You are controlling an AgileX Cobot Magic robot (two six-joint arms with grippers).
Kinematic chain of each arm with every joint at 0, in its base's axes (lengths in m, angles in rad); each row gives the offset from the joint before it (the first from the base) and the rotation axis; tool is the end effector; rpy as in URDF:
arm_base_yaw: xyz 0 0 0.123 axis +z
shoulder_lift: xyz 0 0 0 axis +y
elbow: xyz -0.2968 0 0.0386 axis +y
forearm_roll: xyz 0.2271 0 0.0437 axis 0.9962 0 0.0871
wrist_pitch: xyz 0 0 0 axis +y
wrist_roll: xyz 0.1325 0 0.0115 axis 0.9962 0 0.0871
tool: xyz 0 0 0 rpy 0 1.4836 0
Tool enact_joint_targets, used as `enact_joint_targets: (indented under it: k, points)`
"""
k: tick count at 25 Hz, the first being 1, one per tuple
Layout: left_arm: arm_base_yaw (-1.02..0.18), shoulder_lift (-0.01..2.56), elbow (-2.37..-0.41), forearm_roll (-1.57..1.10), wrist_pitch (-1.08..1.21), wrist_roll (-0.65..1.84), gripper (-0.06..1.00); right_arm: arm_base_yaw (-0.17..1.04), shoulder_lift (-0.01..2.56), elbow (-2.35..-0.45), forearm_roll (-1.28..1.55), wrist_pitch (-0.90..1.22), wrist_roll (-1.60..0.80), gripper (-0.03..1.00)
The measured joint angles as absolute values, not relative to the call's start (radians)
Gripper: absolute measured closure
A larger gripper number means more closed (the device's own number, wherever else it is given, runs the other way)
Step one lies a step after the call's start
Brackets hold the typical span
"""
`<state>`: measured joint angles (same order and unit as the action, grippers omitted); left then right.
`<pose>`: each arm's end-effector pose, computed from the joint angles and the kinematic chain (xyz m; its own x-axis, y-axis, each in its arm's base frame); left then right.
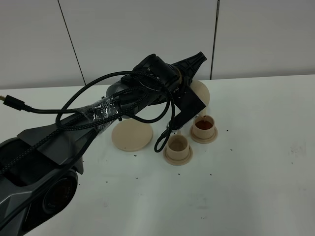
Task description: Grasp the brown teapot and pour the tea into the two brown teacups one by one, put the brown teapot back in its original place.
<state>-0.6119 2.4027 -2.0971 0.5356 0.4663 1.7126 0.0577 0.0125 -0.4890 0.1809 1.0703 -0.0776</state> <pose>0.4922 -0.3081 0.1917 0.6116 0.5321 0.5855 0.1487 -0.8041 0.5755 -0.0005 0.0210 0.2453 -0.4802 -0.0179 -0.8770 -0.1905 0.9781 0.0843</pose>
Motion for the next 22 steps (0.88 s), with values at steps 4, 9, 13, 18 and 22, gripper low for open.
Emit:
enact_joint_targets:
  k: [4, 9, 13, 18, 22]
  points:
    - [-0.612, 2.403, -2.097, 0.536, 0.466, 1.713, 0.78, 0.058, 0.013, -0.489, 0.181, 1.07, -0.078, 0.72]
    - [-0.612, 2.403, -2.097, 0.536, 0.466, 1.713, 0.78, 0.058, 0.013, -0.489, 0.181, 1.07, -0.078, 0.72]
    - [-0.612, 2.403, -2.097, 0.536, 0.466, 1.713, 0.78, 0.058, 0.013, -0.489, 0.181, 1.07, -0.078, 0.72]
    - [-0.612, 2.403, -2.097, 0.536, 0.466, 1.713, 0.78, 0.058, 0.013, -0.489, 0.181, 1.07, -0.078, 0.72]
    - [-0.612, 2.403, -2.097, 0.536, 0.466, 1.713, 0.78, 0.058, 0.013, -0.489, 0.181, 1.07, -0.078, 0.72]
